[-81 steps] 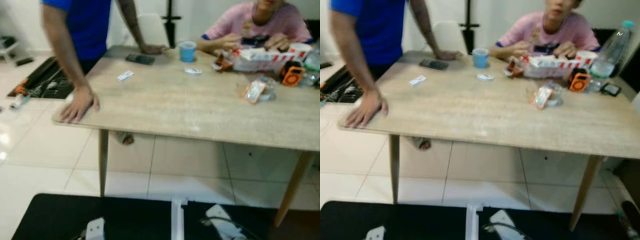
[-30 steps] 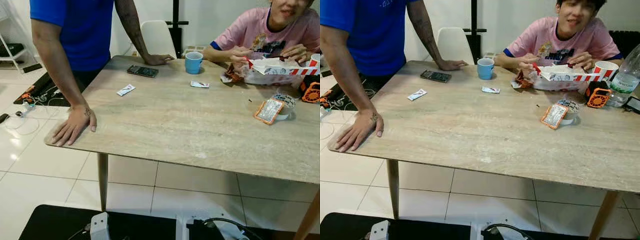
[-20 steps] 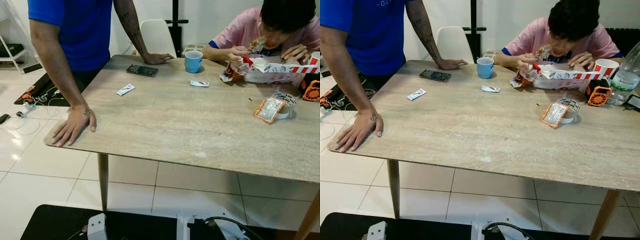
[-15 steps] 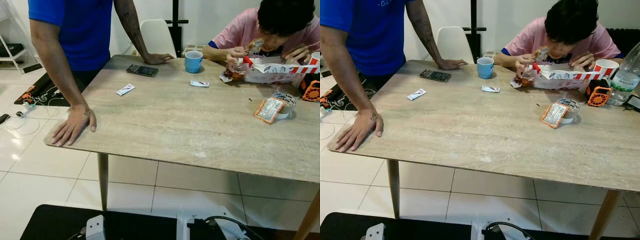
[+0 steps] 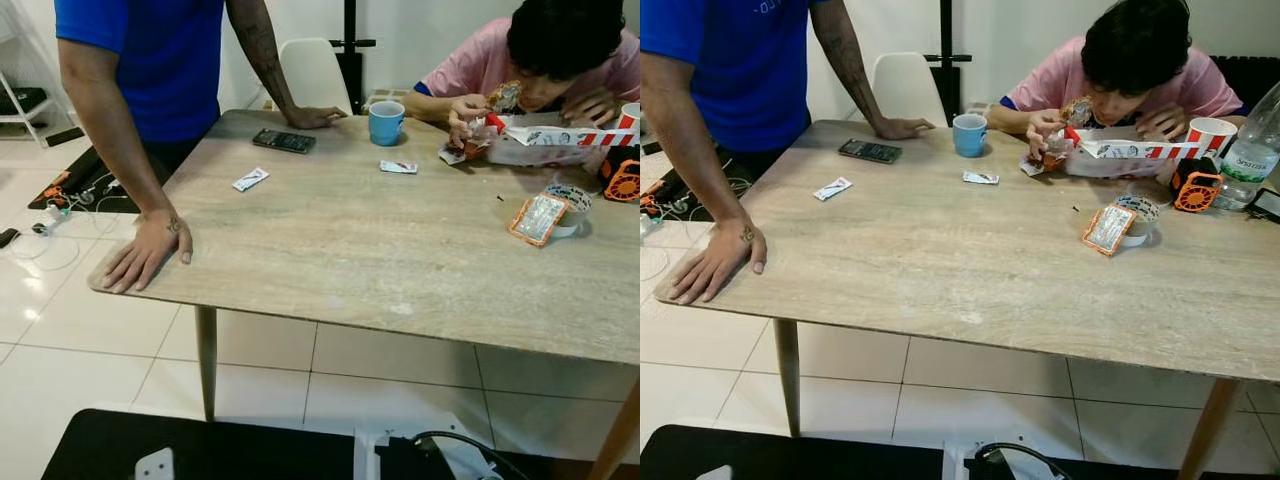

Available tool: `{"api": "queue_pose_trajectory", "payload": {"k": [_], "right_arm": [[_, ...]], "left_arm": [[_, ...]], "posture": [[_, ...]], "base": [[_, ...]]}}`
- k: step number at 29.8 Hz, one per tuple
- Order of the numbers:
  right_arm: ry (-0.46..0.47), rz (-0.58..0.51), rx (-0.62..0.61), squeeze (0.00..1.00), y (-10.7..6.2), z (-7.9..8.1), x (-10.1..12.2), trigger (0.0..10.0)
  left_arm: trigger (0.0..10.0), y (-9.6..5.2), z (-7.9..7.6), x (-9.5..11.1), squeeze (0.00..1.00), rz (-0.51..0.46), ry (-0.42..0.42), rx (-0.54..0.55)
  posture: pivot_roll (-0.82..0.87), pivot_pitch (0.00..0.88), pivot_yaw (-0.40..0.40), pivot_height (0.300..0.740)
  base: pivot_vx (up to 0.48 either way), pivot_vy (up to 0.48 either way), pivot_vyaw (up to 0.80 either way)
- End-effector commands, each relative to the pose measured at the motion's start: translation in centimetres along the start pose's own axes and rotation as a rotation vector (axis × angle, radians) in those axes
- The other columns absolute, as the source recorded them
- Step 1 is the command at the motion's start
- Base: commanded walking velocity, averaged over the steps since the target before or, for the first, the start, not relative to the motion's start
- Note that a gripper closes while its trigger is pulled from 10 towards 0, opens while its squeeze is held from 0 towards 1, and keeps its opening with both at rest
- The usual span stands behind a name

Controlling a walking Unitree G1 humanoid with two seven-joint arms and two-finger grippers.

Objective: Restocking fridge

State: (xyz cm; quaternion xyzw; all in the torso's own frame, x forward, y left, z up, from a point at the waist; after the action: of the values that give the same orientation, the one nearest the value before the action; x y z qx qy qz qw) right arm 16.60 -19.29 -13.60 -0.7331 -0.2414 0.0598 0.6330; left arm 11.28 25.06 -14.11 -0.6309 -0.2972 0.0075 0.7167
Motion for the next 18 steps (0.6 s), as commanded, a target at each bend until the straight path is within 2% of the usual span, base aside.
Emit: {"api": "queue_pose_trajectory", "payload": {"k": [1,5,13,14,17,18], "right_arm": [[0.024,0.000,-0.003,1.00,0.0,0.2,0.0,10.0],[0.031,-0.014,0.002,1.00,0.0,0.2,0.2,10.0],[0.032,-0.014,-0.003,1.00,0.0,0.2,0.1,10.0],[0.045,-0.011,-0.008,0.03,0.0,0.2,0.0,10.0],[0.057,-0.007,-0.020,0.00,0.0,0.1,0.0,10.0],[0.119,-0.005,-0.041,0.00,0.0,0.0,-0.2,10.0]], "left_arm": [[10.0,0.0,0.8,0.3,0.00,-0.002,-0.004,0.020],[10.0,0.1,-0.2,0.7,0.00,-0.011,0.009,-0.014],[10.0,0.1,-0.8,0.9,0.00,-0.014,0.022,-0.029],[10.0,0.1,-0.8,0.9,0.00,-0.012,0.032,-0.030],[10.0,0.1,-0.8,0.9,0.00,-0.010,0.039,-0.031],[10.0,0.1,-0.8,0.8,0.00,-0.008,0.036,-0.025]], "posture": [[0.02,0.000,0.027,0.740],[0.02,0.000,0.025,0.740],[0.02,0.000,0.024,0.740],[0.02,0.000,0.025,0.740],[0.02,0.000,0.012,0.740],[0.02,0.000,0.015,0.740]], "base": [[0.000,0.000,0.00],[0.000,0.000,0.00],[0.000,0.000,0.00],[0.000,0.000,0.00],[0.000,0.000,0.00],[0.000,0.000,0.00]]}}
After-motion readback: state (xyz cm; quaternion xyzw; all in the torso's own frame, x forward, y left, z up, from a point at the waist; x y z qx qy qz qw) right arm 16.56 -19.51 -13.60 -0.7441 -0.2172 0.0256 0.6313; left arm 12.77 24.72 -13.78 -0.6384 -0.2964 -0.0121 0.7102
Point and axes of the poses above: a point about 5 cm out from each wrist's last joint towards the gripper, its own y axis pointing out of the wrist towards the gripper, its own x axis along the axis of the wrist's last joint, z = x × y, the point moved 4 cm from there along y, pointing out of the wrist towards the gripper, and after that the axes turned 1 degree about y, right-handed, at the moved point
